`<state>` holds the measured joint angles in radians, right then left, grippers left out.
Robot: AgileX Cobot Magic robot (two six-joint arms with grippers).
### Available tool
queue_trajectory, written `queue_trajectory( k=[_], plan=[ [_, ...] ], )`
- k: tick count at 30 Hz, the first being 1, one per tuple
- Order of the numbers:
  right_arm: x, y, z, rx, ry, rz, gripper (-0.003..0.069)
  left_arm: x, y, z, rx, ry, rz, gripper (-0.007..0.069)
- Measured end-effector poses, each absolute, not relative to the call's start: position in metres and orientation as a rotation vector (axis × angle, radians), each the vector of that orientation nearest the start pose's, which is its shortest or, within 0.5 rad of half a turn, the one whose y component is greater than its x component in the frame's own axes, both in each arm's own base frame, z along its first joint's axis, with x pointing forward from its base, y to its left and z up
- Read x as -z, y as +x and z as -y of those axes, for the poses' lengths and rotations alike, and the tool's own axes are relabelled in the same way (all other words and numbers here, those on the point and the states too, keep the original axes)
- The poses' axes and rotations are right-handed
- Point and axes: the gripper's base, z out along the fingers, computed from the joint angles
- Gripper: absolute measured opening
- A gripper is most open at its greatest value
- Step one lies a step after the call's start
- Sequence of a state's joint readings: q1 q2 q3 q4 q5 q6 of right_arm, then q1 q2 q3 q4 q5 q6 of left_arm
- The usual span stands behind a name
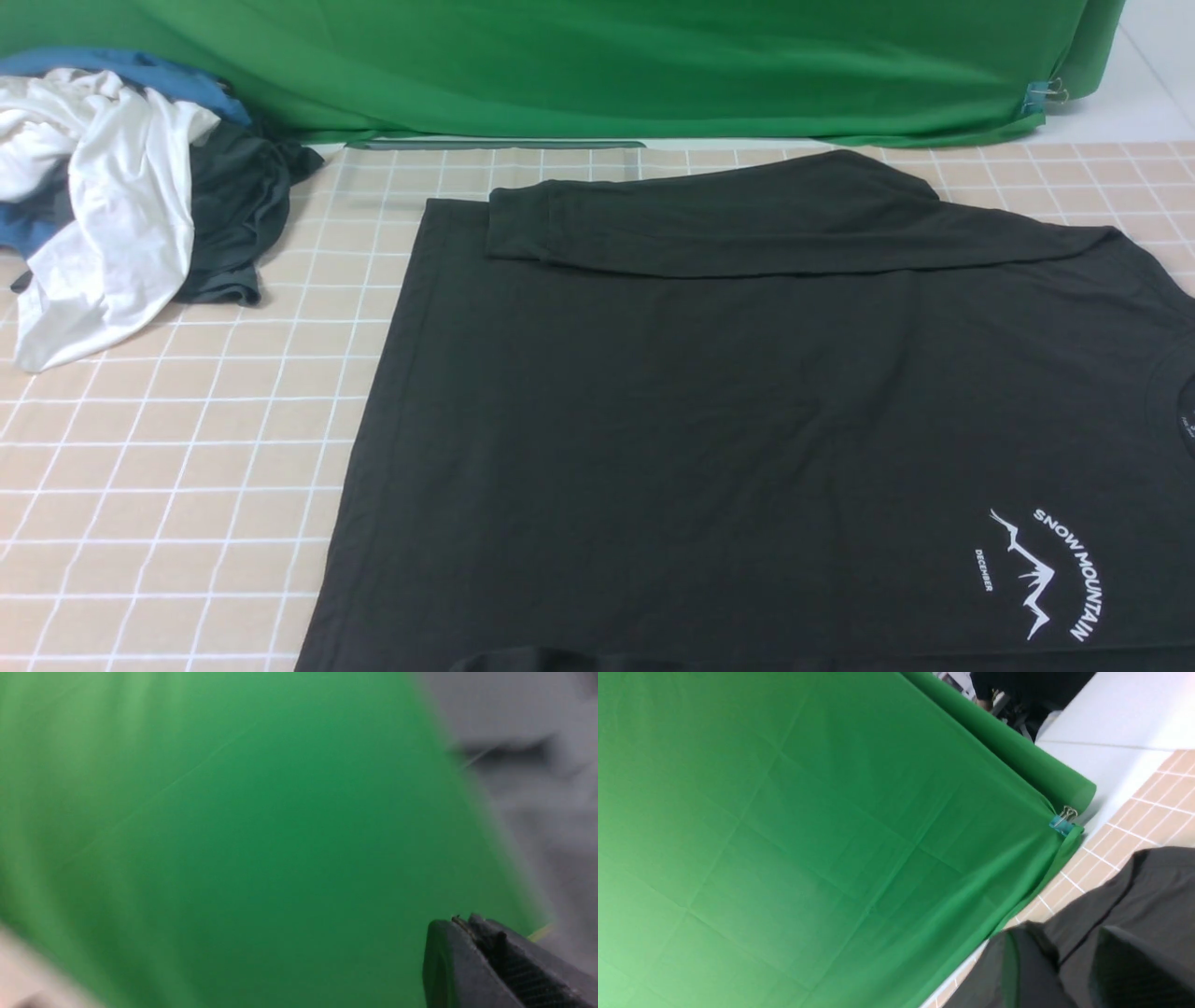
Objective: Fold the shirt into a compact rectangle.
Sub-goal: 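Grasp the left edge of the dark T-shirt lying flat on the table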
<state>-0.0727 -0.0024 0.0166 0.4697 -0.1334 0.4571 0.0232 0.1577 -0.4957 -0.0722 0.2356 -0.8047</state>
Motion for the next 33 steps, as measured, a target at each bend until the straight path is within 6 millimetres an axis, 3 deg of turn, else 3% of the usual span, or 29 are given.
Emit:
queue_trajectory(
  k=[1, 2, 3, 6, 9, 10, 12, 14, 15, 16, 18, 21, 24, 28, 33],
  plan=[
    [-0.218, 0.055, 0.009, -0.667, 0.719, -1.215, 0.0242, -0.347, 0.037, 0.001, 0.705, -0.604, -1.310, 0.0013],
    [-0.220, 0.054, 0.010, -0.676, 0.725, -1.188, 0.0242, -0.348, 0.048, 0.001, 0.595, -0.615, -1.524, 0.0013],
    [-0.221, 0.054, 0.011, -0.676, 0.725, -1.181, 0.0242, -0.347, 0.050, 0.001, 0.572, -0.604, -1.555, 0.0013],
    [-0.224, 0.053, 0.012, -0.679, 0.724, -1.130, 0.0239, -0.327, 0.083, 0.006, 0.439, -0.600, -2.049, 0.0013],
    [-0.232, 0.052, 0.010, -0.674, 0.695, -1.159, 0.0199, -0.302, 0.107, 0.015, 0.449, -0.554, -2.368, 0.0013],
    [-0.235, 0.051, 0.009, -0.671, 0.683, -1.166, 0.0193, -0.300, 0.109, 0.014, 0.442, -0.546, -2.382, 0.0013],
    [-0.257, 0.047, 0.006, -0.605, 0.586, -1.204, 0.0120, -0.284, 0.122, 0.019, 0.477, -0.500, -2.513, 0.0012],
    [-0.299, 0.043, 0.001, -0.445, 0.420, -1.290, 0.0046, -0.262, 0.135, 0.023, 0.484, -0.465, -2.668, 0.0011],
    [-0.315, 0.044, 0.000, -0.381, 0.360, -1.332, 0.0041, -0.257, 0.137, 0.024, 0.481, -0.458, -2.708, 0.0011],
    [-0.319, 0.044, 0.000, -0.369, 0.348, -1.328, 0.0041, -0.256, 0.138, 0.025, 0.480, -0.455, -2.716, 0.0011],
    [-0.356, 0.055, -0.003, -0.238, 0.215, -1.477, 0.0038, -0.246, 0.143, 0.034, 0.468, -0.390, -2.796, 0.0011],
    [-0.380, 0.079, -0.006, -0.178, 0.093, -1.682, 0.0039, -0.239, 0.145, 0.051, 0.444, -0.314, -2.852, 0.0011],
    [-0.383, 0.097, -0.009, -0.183, 0.047, -1.812, 0.0039, -0.232, 0.146, 0.063, 0.410, -0.278, -2.902, 0.0011],
    [-0.365, 0.132, -0.017, -0.237, -0.051, -2.062, 0.0039, -0.210, 0.147, 0.093, 0.272, -0.176, -3.011, 0.0012],
    [-0.347, 0.148, -0.026, -0.283, -0.163, -2.224, 0.0039, -0.193, 0.152, 0.111, 0.202, -0.096, -3.022, 0.0033]
  ],
)
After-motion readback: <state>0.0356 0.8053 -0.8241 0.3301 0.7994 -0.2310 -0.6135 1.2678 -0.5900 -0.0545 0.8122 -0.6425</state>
